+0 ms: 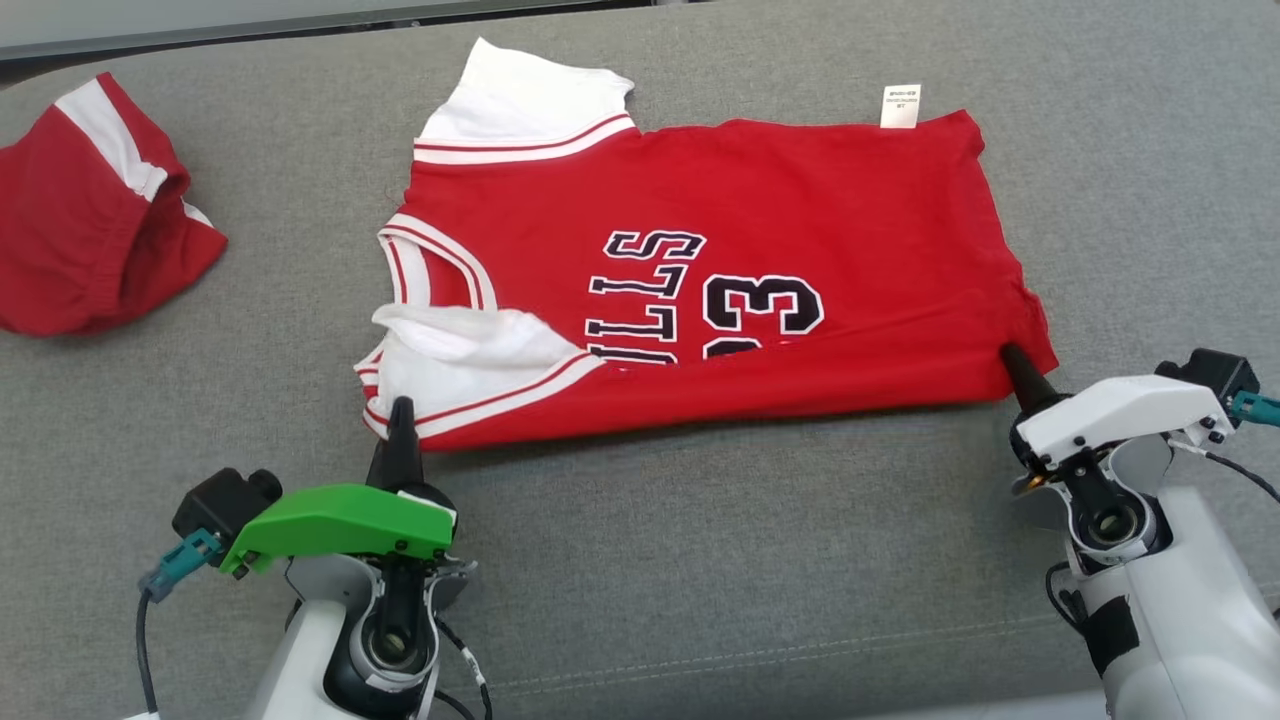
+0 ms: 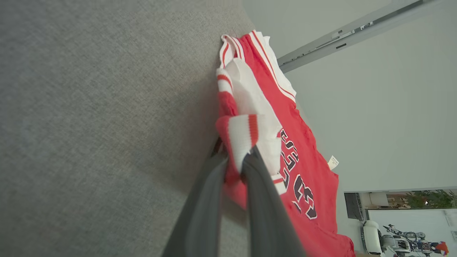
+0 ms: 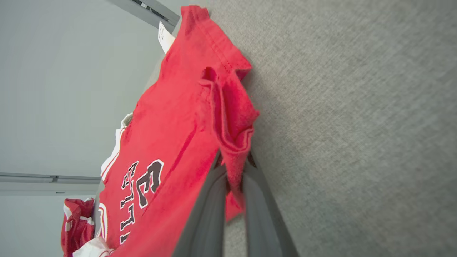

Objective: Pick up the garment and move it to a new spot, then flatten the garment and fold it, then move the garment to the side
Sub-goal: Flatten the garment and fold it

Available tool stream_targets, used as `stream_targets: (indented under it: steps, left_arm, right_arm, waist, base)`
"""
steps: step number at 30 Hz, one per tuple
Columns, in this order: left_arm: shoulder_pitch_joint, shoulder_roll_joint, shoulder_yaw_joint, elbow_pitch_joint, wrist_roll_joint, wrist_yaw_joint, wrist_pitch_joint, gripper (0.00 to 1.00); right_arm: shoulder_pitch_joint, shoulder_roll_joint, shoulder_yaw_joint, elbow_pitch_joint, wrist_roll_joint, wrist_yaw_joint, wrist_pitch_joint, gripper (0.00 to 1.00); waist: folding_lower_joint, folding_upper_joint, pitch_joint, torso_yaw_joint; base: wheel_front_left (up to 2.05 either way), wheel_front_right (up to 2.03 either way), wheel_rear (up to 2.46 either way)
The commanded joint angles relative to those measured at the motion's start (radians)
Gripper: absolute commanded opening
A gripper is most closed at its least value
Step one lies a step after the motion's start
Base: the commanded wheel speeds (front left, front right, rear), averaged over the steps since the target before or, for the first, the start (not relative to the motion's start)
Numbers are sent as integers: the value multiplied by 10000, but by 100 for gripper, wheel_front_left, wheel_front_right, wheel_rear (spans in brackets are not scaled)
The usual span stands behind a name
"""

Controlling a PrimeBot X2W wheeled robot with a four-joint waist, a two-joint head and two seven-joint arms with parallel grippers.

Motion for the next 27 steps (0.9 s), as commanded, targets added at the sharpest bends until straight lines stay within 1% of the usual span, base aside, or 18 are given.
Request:
stream_targets:
  steps: [1,5,9,12,15,19,24,27]
  left_arm:
    - [156,116,53,-202,112,42,-45,0]
    - [457,333,70,-1162,213,257,-18,0]
    - [1066,497,88,-2085,212,582,30,0]
    - [1665,572,110,-2505,194,813,-15,0]
    - [2248,592,80,-2671,162,980,-75,0]
    - [2814,475,-27,-2749,84,1056,-111,0]
    - [3076,396,-244,-2564,224,1094,-141,0]
    - [3070,445,-319,-2405,308,1156,-126,0]
  right_arm:
    - [-112,-44,-98,-154,256,-10,71,0]
    - [90,-122,-387,-667,908,-10,381,0]
    - [572,-200,-517,-1116,948,-10,551,0]
    - [1073,-175,-587,-1401,838,-12,499,0]
    - [1550,-48,-689,-1551,876,-12,472,0]
    - [2161,80,-755,-1665,839,-12,414,0]
    - [2599,175,-870,-1732,812,-12,428,0]
    - [2689,211,-821,-1690,696,-12,555,0]
  waist:
    - [0,0,-29,-17]
    - [0,0,-107,-56]
    - [0,0,-168,-51]
    - [0,0,-194,-29]
    - [0,0,-212,-10]
    - [0,0,-241,31]
    - [0,0,-320,13]
    - [0,0,-384,-74]
  base:
    - [0,0,0]
    - [0,0,0]
    - [0,0,0]
    - [0,0,0]
    - [0,0,0]
    - [0,0,0]
    - [0,0,0]
    - [0,0,0]
